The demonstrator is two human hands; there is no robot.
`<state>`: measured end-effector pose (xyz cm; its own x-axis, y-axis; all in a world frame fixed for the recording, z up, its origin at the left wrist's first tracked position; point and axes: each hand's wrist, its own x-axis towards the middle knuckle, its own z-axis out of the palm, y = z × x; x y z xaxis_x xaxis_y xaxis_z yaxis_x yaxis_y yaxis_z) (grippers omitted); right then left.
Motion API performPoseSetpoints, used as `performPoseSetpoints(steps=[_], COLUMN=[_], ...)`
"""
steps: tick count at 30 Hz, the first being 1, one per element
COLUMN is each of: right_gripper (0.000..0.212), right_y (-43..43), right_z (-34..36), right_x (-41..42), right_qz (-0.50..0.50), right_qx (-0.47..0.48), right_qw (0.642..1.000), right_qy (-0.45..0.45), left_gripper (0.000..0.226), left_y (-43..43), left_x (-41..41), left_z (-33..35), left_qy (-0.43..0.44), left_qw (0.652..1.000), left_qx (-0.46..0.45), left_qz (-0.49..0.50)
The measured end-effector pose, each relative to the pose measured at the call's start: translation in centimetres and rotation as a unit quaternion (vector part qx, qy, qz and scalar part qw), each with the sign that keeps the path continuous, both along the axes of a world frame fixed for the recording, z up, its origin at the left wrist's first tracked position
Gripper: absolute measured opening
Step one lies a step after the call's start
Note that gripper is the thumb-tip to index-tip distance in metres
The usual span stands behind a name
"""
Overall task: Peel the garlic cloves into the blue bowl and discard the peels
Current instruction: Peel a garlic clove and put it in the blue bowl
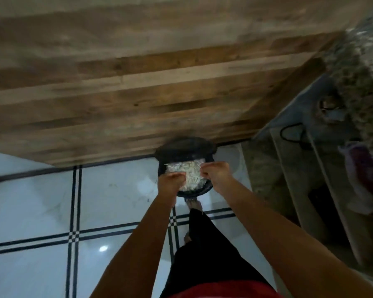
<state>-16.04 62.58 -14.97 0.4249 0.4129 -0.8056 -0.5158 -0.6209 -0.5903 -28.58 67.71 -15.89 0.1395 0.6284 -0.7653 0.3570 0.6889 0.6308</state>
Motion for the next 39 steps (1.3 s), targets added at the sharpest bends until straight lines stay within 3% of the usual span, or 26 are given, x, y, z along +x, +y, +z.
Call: performPoseSetpoints(steps=[2,6,8,10,14,16,19,22,25,30,35,39], right_gripper=[0.026,0.028,0.028,0.026,0.032,0.036,0.024,0.010,0.017,0.006,0.009,0.010], right_y=[1.2,3.4,4.0,4.2,3.7,2.4,-0.1,-4.2,-9.3,-21.1,-36.3,-47.7], right_z=[-2.6,-7.0,-7.9,-7.7,-4.9,-3.6,1.4,7.2,12.2,18.9,22.6,23.7], right_x=[0.6,1.5,1.7,1.7,1.6,1.7,1.8,2.5,4.6,7.5,8.6,8.2], right_qz=[0.002,-0.002,-0.015,-0.040,-0.169,-0.181,-0.259,-0.310,-0.370,-0.484,-0.604,-0.651], right_qx=[-0.021,-0.046,-0.047,-0.039,0.055,0.085,0.130,0.147,0.196,0.290,0.345,0.328], right_qw=[1.000,0.998,0.996,0.993,0.984,0.978,0.957,0.937,0.904,0.821,0.704,0.655], right_qy=[-0.009,-0.043,-0.081,-0.101,-0.021,-0.051,-0.015,-0.071,-0.085,-0.088,-0.145,-0.200], left_gripper=[0.017,0.017,0.004,0.011,0.016,0.019,0.018,0.019,0.024,0.017,0.018,0.016], left_y=[1.0,3.1,4.1,4.5,3.5,2.8,1.1,-1.7,-5.8,-15.8,-30.5,-42.4], left_x=[0.8,2.9,3.4,3.7,3.7,4.1,5.4,7.9,11.4,17.4,21.7,23.1], left_z=[-2.5,-6.4,-7.2,-7.6,-5.0,-2.4,2.3,7.3,11.8,17.7,22.3,23.6], left_qy=[0.049,0.087,0.128,0.134,0.028,-0.002,-0.044,-0.104,-0.193,-0.307,-0.371,-0.389], left_qw=[0.999,0.996,0.990,0.989,0.998,0.998,0.998,0.992,0.974,0.932,0.862,0.807], left_qx=[-0.005,0.020,0.045,0.050,0.056,0.063,0.051,0.074,0.092,0.022,-0.028,-0.063], left_qz=[-0.021,-0.023,-0.035,-0.037,-0.028,-0.012,0.010,-0.017,-0.082,-0.191,-0.346,-0.439])
